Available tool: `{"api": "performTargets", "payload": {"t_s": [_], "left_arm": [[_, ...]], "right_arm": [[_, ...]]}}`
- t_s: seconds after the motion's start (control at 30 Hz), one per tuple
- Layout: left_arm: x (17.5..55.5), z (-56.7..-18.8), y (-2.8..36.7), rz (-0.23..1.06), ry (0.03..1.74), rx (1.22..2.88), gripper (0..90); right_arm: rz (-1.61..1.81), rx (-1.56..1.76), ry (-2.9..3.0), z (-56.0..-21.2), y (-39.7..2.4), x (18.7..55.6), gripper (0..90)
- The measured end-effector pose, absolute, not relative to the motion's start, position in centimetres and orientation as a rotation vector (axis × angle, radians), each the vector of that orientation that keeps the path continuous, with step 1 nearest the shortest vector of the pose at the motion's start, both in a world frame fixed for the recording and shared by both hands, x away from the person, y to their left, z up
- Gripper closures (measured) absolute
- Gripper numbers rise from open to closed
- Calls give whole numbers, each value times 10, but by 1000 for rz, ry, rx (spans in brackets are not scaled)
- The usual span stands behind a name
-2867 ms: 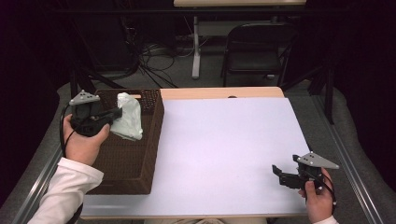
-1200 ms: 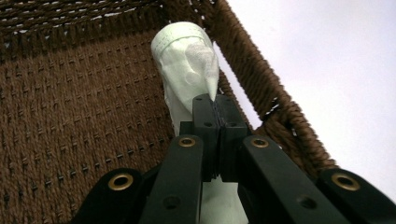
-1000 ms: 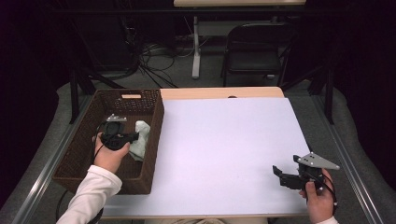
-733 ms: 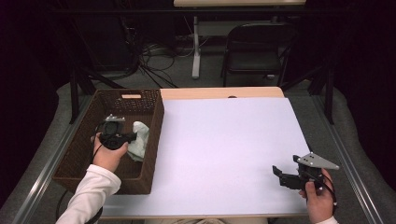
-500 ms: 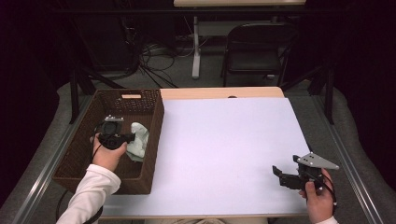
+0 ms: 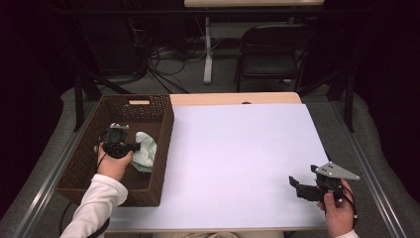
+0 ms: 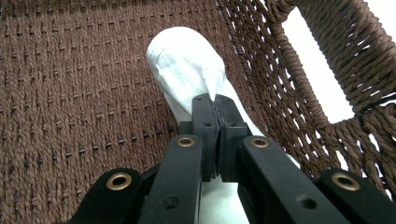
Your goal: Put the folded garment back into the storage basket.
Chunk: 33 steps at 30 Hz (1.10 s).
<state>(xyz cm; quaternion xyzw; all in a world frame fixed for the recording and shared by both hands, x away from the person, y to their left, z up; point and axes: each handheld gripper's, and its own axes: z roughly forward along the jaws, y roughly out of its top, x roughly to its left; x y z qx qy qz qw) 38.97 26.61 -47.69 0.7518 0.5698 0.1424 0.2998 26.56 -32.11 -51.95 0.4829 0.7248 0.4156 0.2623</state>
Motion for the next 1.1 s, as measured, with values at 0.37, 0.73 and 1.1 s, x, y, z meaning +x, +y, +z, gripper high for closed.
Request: {"api": "performTargets", "payload": {"t_s": [0.37, 0.73, 1.1], "left_arm": [[390, -477, 272, 380, 1556, 2004, 883], [389, -479, 277, 371, 1588, 1979, 862], [388, -477, 286, 428, 1620, 1967, 721]], "right_arm": [[1121, 1312, 1960, -519, -322, 266, 104], [1116, 1308, 1963, -520, -321, 266, 104], [1112, 1309, 1963, -519, -322, 266, 104]]}}
